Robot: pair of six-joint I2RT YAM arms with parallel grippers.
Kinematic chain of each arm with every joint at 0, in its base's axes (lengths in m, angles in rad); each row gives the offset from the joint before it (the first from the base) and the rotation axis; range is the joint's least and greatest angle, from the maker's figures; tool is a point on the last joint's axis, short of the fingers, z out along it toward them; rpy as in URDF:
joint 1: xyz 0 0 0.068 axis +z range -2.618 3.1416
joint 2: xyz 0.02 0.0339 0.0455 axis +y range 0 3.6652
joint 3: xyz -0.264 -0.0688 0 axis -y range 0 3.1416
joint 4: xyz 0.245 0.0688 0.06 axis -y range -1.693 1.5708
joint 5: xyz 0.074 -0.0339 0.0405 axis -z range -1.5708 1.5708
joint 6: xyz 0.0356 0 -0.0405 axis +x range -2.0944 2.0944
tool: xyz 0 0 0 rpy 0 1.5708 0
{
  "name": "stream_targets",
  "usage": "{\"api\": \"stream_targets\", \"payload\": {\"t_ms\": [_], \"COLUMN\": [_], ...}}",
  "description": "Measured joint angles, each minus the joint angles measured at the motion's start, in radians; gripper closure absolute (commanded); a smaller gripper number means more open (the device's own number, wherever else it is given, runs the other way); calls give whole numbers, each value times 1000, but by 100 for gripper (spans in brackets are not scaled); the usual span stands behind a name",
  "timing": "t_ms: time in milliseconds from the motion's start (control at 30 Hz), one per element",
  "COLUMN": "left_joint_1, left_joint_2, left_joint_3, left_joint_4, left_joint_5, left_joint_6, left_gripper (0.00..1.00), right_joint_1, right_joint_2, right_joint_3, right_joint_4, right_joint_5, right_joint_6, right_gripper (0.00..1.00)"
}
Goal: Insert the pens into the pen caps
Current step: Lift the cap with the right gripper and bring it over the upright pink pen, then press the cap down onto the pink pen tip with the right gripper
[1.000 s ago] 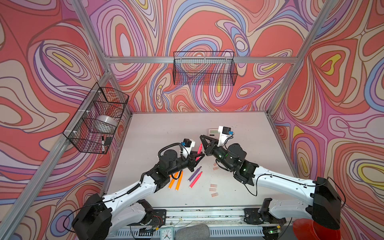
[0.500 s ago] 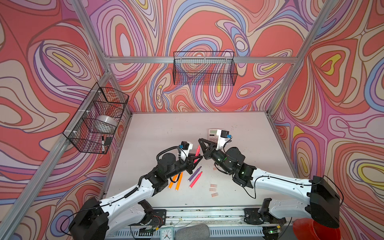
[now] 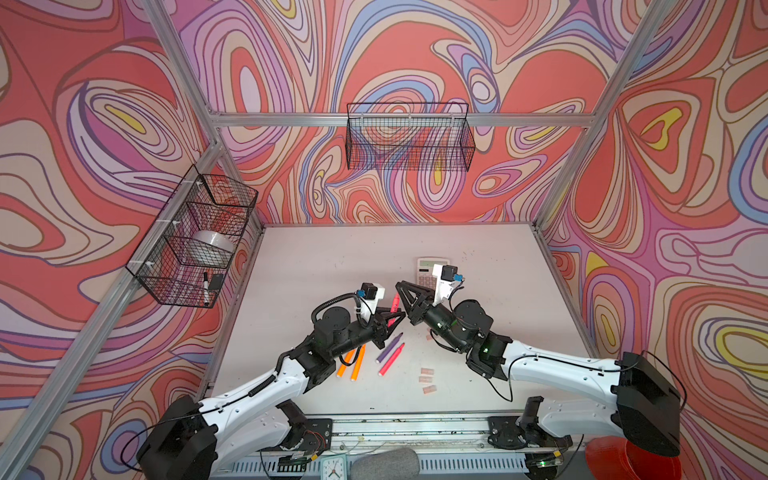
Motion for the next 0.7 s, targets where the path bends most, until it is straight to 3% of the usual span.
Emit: {"api": "stream_targets", "payload": {"t_ms": [67,233,333,700], "left_joint_1": [0,1,1,1], "left_joint_2": [-9,-18,-20,-22], "left_joint_3": [-5,-9,-10,-119], "left_joint_4": [1,24,40,155], "left_joint_5": [-1,-2,-3,13], "left_joint_6": [0,1,8,166], "left_gripper": [100,100,100,100], "right_joint_1": [5,6,5,5], "right_joint_2": [-7,-23,-43,-185], "right_joint_3": [-16,-48,-55,-78], "right_joint_4": [2,-2,-20,-92], "right_joint_5": [-5,-15,-11,1], "right_joint_6": [-1,-11,-18,-42], "right_gripper": [67,38,30,27]}}
